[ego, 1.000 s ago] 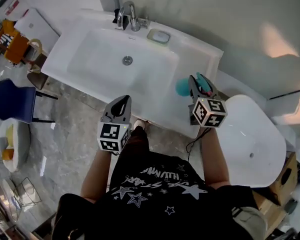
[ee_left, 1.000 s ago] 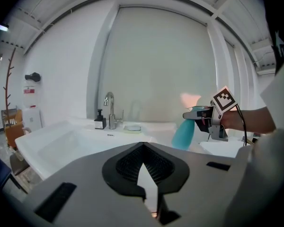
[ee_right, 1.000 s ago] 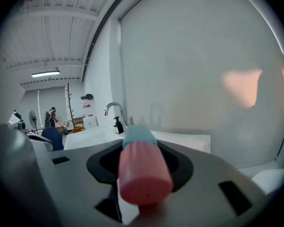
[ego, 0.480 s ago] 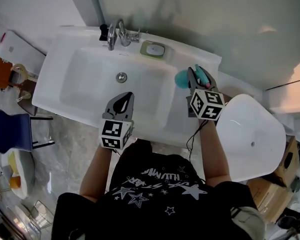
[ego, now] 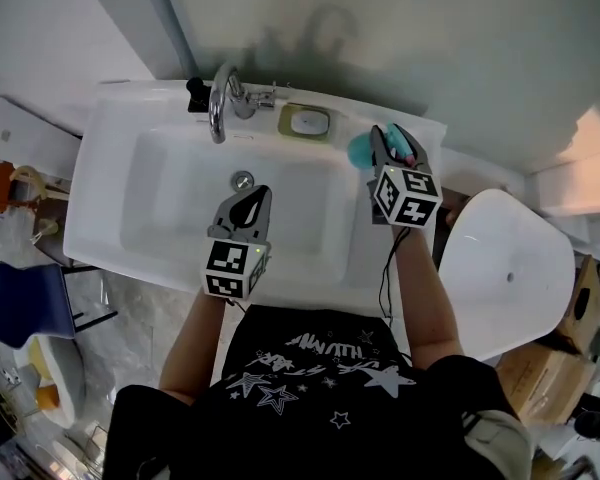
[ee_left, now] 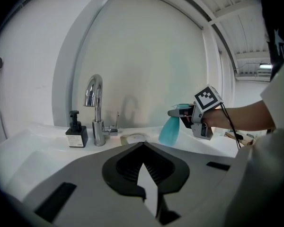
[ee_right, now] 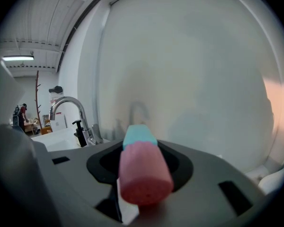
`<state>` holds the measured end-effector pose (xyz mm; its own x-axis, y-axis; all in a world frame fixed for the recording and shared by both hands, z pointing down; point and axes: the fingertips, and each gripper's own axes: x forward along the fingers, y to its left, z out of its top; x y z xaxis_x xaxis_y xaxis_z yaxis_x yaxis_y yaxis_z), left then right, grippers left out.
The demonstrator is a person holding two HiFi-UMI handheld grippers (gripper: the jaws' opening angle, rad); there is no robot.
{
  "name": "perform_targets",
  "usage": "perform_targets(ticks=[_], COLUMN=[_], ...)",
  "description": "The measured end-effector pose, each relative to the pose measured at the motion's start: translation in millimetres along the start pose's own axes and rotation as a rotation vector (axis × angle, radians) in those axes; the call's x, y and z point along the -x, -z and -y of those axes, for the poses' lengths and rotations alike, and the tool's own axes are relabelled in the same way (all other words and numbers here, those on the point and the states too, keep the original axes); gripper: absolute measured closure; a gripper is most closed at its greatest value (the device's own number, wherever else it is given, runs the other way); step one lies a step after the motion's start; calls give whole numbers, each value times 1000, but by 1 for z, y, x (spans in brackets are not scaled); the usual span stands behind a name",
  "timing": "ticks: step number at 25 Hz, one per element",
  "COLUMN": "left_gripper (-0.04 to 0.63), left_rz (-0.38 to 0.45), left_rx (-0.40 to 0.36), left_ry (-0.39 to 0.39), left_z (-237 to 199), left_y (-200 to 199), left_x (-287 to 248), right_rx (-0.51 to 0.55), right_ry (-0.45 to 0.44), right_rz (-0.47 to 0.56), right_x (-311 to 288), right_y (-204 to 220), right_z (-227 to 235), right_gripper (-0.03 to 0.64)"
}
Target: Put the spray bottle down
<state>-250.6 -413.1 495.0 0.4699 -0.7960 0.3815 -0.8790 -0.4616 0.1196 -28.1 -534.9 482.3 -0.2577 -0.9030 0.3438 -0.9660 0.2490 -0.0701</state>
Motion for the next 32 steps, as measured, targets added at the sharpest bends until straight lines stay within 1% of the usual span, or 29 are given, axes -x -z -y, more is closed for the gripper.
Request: perform_targets(ticks=[5, 10, 17, 24, 29, 30, 32], left_gripper=[580, 580, 580, 580, 580, 580, 580], left_rz=[-15, -31, -49, -63, -64, -64, -60], left_rx=[5, 31, 48, 58, 56, 54, 52], left_ry=[37, 63, 75, 75, 74, 72, 66], left_z=[-6, -7, -10, -13, -13, -14, -14], left_y=[-1, 5, 11, 18, 19, 18, 17], left_x=[-21, -38, -53, -54, -51, -50, -49], right_rx=[11, 19, 16, 59, 69, 71, 72], right_ry=[15, 21, 15, 23, 35, 31, 8], right_rz=[-24, -47, -54, -45, -43, -41, -41], right_x=[-25, -45, -65, -71, -71, -71, -70], right_y=[2, 7, 8, 10, 9, 9, 9], right_z=[3, 7, 7, 1, 2, 2, -1], right_gripper=[464, 463, 463, 460, 457, 447, 398])
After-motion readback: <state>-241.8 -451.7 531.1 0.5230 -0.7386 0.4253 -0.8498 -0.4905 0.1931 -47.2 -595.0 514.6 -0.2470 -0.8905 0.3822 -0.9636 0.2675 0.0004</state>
